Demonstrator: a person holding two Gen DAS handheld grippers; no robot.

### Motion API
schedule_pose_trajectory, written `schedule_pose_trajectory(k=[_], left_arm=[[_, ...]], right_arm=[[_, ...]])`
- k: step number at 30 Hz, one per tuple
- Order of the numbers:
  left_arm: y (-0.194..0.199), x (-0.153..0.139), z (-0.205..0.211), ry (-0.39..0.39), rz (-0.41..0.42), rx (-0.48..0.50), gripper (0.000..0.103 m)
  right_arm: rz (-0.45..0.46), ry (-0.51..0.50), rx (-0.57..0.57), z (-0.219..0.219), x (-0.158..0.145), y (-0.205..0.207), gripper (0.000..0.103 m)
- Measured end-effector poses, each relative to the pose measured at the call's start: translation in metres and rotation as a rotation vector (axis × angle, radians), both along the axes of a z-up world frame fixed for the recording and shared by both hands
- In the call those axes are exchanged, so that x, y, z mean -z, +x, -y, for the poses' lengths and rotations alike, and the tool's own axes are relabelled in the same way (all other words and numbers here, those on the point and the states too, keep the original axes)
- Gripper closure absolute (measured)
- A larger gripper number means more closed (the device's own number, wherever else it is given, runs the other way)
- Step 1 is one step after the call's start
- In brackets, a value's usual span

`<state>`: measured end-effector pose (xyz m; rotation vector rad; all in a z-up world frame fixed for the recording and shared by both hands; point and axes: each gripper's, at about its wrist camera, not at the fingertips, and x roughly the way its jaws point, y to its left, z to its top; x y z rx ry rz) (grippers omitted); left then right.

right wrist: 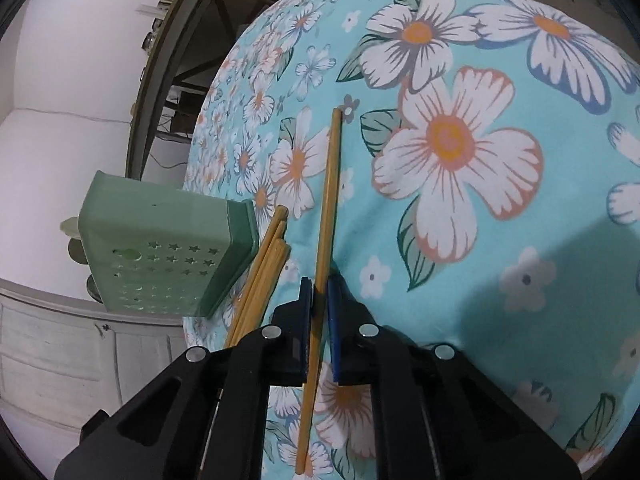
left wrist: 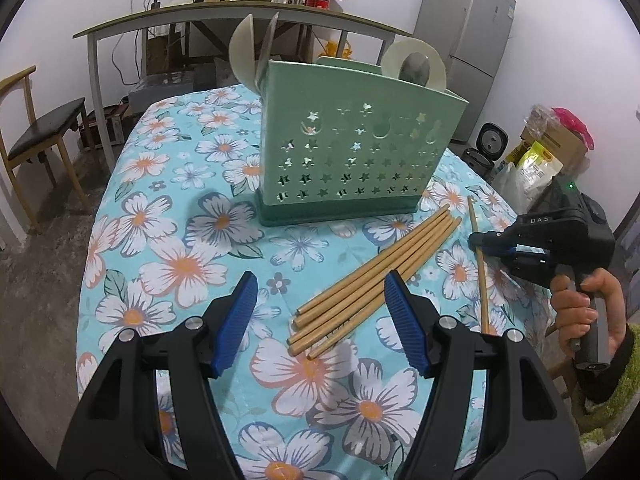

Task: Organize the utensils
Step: 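Move the right tool to the wooden chopsticks and close on one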

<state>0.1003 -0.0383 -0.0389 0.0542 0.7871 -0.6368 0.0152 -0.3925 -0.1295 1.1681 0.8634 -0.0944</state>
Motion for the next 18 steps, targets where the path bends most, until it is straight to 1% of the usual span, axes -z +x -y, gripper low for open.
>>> schedule_pose_trajectory(k=[5, 10, 12, 13, 15, 18], left_arm=[[-0.004, -0.001, 0.006, 0.0, 0.001, 0.036, 0.041], [-0.014, -0.003, 0.023, 0.031, 0.039, 0.112, 0.041], [-0.018, -0.003, 0.032, 0.052, 0.064, 0.149, 0.052], [-0.021, -0.001, 0.04, 0.078, 0.073, 0.18, 0.054], [-0.023, 0.003, 0.05, 0.116, 0.088, 0.211, 0.067], [-0.026, 0.013, 0.067, 0.197, 0.11, 0.258, 0.077]], right_arm=[[-0.01, 0.07, -0.018, -0.006, 0.004, -0.013, 0.097], [-0.024, 0.078, -0.051, -0.018, 0.004, -0.032, 0.097], [-0.019, 0.089, -0.048, -0.018, 0.006, -0.035, 0.097], [-0.018, 0.095, -0.047, -0.018, 0.006, -0.036, 0.097], [-0.018, 0.098, -0.049, -0.019, 0.007, -0.037, 0.097], [-0.014, 0.111, -0.051, -0.018, 0.008, -0.04, 0.097]])
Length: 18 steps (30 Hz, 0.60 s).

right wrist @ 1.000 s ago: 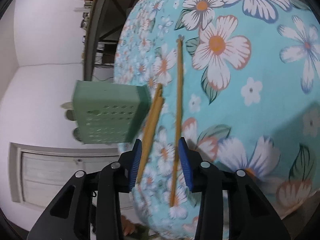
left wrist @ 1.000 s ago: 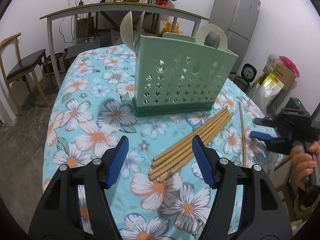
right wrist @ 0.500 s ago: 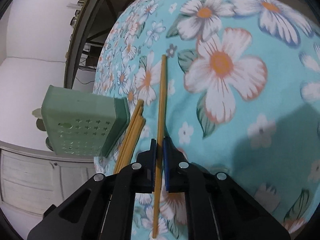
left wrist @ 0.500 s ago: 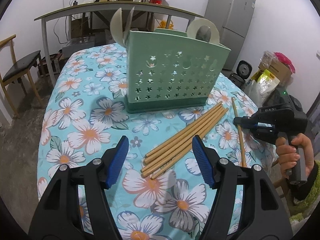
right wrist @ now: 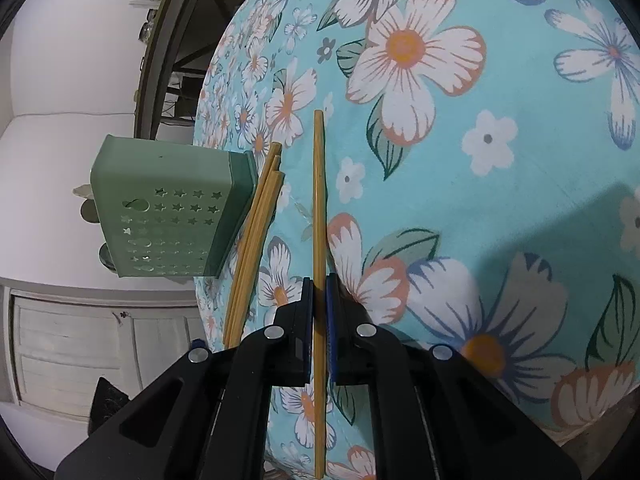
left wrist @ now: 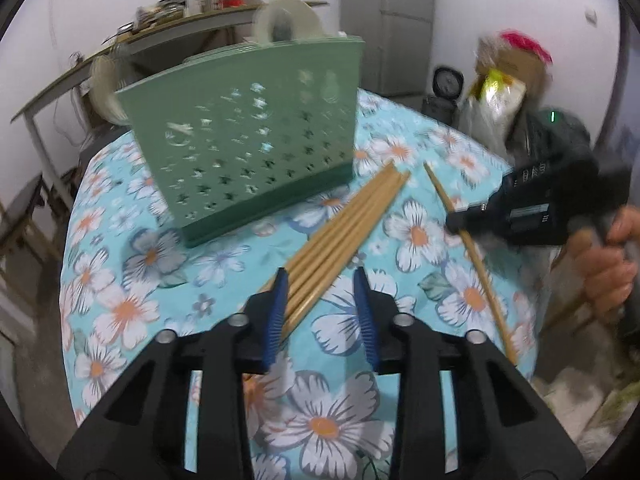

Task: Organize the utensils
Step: 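Move the right tool to the wooden chopsticks and close on one, then grasp a single chopstick with the left tool while the right tool holds its chopstick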

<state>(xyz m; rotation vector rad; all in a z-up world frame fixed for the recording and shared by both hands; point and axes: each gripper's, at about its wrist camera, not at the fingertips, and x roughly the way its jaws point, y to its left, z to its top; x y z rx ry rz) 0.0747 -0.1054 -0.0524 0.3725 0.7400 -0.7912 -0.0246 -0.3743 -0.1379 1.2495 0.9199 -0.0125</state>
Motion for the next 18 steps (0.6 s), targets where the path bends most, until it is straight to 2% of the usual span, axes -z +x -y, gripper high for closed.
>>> schedule_pose_trajectory(k=[3, 6, 14, 18], left_arm=[[0.002, 0.009, 0.008, 0.05, 0.003, 0.021, 0.086], [0.004, 0.018, 0.017, 0.102, 0.021, 0.04, 0.09], [-0.003, 0.026, 0.03, 0.183, 0.113, 0.066, 0.091], [-0.005, 0.025, 0.03, 0.196, 0.146, 0.072, 0.103]], right_arm=[[0.008, 0.015, -0.001, 0.003, 0.003, -0.003, 0.097], [0.013, 0.022, -0.001, 0.004, 0.004, -0.003, 0.097], [0.027, 0.044, -0.001, 0.008, 0.008, -0.006, 0.097], [0.032, 0.047, -0.001, 0.009, 0.009, -0.007, 0.097]])
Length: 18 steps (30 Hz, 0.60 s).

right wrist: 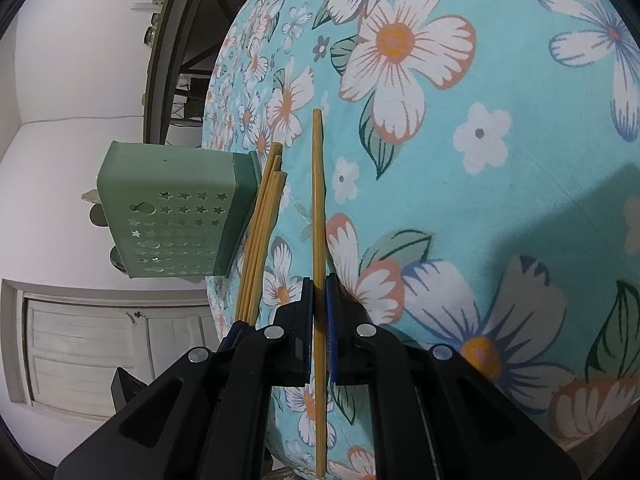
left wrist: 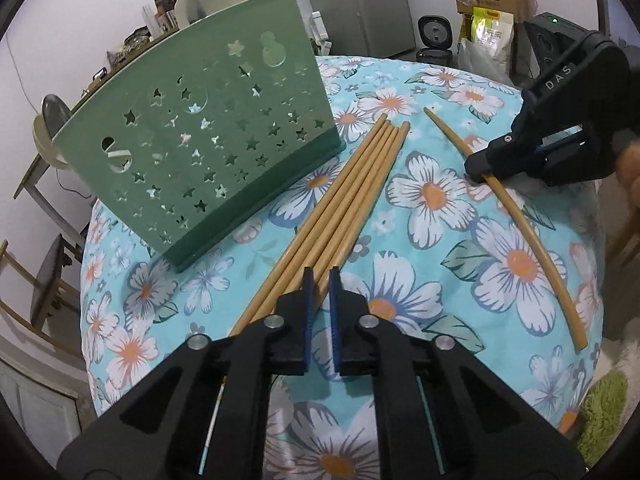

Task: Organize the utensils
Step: 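Grasp a single chopstick with the left tool while the right tool holds its chopstick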

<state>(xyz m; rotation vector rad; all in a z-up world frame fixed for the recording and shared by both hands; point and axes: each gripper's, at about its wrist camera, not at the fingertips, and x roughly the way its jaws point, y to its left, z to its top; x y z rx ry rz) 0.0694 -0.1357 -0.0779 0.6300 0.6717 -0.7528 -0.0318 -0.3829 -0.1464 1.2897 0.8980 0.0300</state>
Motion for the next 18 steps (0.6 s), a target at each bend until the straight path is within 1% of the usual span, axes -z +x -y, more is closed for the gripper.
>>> schedule_pose_trajectory(k=[5, 11, 16, 17, 18], left_arm=[[-0.005, -0.011, -0.003, -0.024, -0.001, 0.0, 0.103], [-0.008, -0.022, -0.012, -0.066, -0.041, 0.0, 0.103], [-0.007, -0.017, -0.009, -0.04, -0.025, 0.003, 0.103], [-0.008, -0.015, -0.008, -0.033, -0.023, 0.007, 0.101], [-0.008, -0.013, -0.006, -0.022, -0.014, 0.014, 0.096]], right_arm=[[0.003, 0.005, 0.002, 0.0, 0.0, -0.001, 0.097], [0.005, 0.006, 0.003, 0.0, 0.0, -0.001, 0.097], [0.005, 0.013, 0.003, 0.0, 0.0, -0.001, 0.097], [0.006, 0.017, 0.003, 0.0, 0.0, -0.002, 0.097], [0.007, 0.019, 0.003, 0.0, 0.001, -0.002, 0.097]])
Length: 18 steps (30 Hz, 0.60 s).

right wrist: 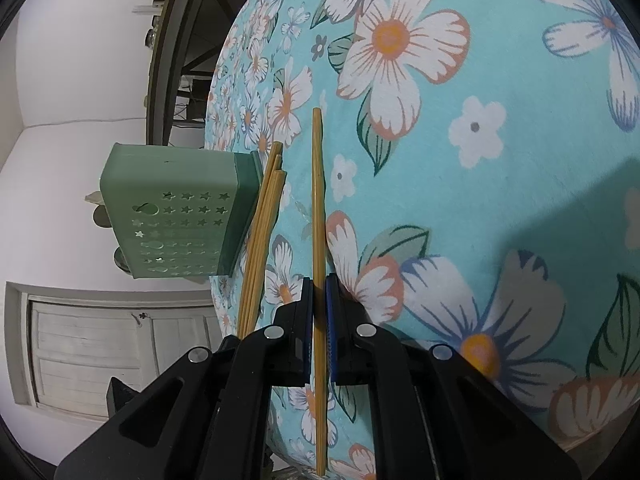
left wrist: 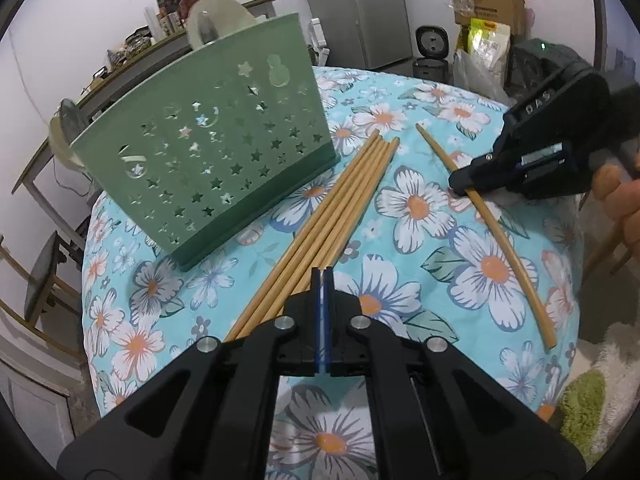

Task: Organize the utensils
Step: 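Grasp a single chopstick with the left tool while the right tool holds its chopstick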

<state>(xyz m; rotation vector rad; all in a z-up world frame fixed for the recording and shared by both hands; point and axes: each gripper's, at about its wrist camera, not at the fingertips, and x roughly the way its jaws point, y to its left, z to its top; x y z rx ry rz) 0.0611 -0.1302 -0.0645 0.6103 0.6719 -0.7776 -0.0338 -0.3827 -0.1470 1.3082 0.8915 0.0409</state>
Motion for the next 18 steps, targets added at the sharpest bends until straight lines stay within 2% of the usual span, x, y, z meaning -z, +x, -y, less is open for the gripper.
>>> schedule_pose_trajectory(k=[2, 3, 7, 13, 18], left_arm=[[-0.001, 0.003, 0.004, 0.017, 0.024, 0.009, 0.087], [-0.002, 0.005, 0.006, 0.028, 0.037, 0.015, 0.086], [-0.001, 0.014, 0.016, 0.08, 0.065, 0.023, 0.086], [0.005, 0.019, 0.024, 0.094, 0.08, 0.015, 0.086], [0.006, 0.018, 0.027, 0.094, 0.096, 0.015, 0.093]], right_arm=[[0.0, 0.002, 0.0, 0.0, 0.0, 0.0, 0.097], [0.0, 0.003, 0.0, 0.0, 0.0, 0.001, 0.097], [0.001, 0.003, -0.001, -0.001, 0.0, 0.0, 0.097], [0.002, 0.004, 0.0, -0.001, 0.0, 0.0, 0.097], [0.003, 0.007, 0.0, -0.001, 0.0, 0.0, 0.097]])
